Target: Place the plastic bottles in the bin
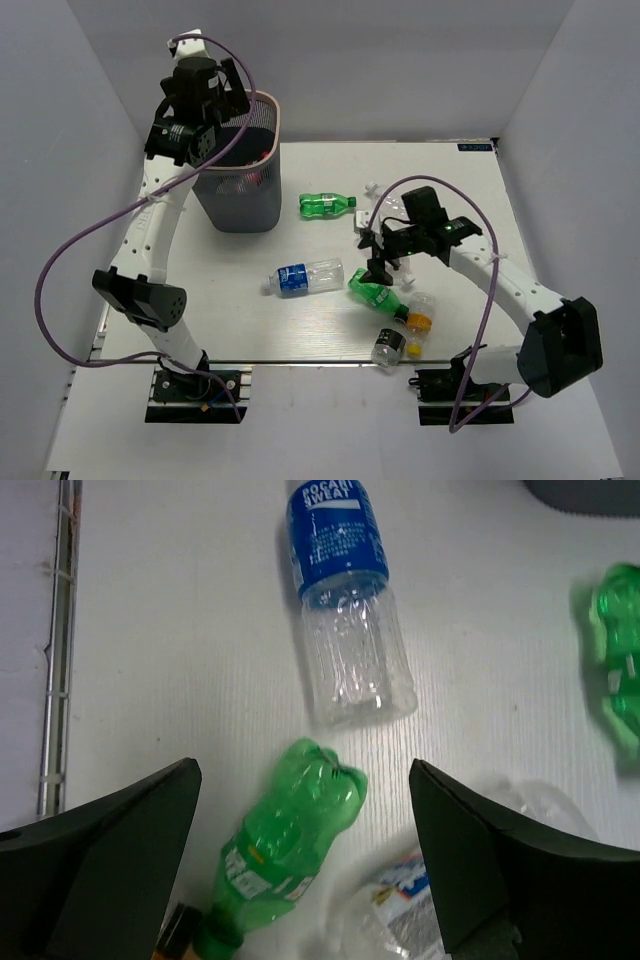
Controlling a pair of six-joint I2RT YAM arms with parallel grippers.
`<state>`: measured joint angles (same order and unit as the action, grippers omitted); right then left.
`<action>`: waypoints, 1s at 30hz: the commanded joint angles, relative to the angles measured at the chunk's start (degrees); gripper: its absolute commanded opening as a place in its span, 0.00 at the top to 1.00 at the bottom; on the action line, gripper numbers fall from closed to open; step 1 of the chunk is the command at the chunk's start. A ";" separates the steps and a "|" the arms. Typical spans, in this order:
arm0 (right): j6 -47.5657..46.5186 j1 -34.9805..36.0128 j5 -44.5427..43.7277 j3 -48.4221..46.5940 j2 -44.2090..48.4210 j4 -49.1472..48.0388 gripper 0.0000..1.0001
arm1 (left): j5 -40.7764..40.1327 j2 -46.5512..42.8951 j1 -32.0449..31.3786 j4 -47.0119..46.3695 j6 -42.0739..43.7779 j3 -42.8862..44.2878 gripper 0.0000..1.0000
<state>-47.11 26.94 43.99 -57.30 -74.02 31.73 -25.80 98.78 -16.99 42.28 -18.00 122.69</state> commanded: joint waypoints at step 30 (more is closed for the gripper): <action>-5.88 18.68 -17.01 -8.80 -32.95 -17.93 0.47 | 36.52 -64.32 -1.38 11.86 -14.34 -69.95 0.00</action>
<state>-51.11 45.47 27.20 -65.30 -107.18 14.72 9.80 35.33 -18.28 53.17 -31.38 53.63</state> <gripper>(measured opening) 0.604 0.998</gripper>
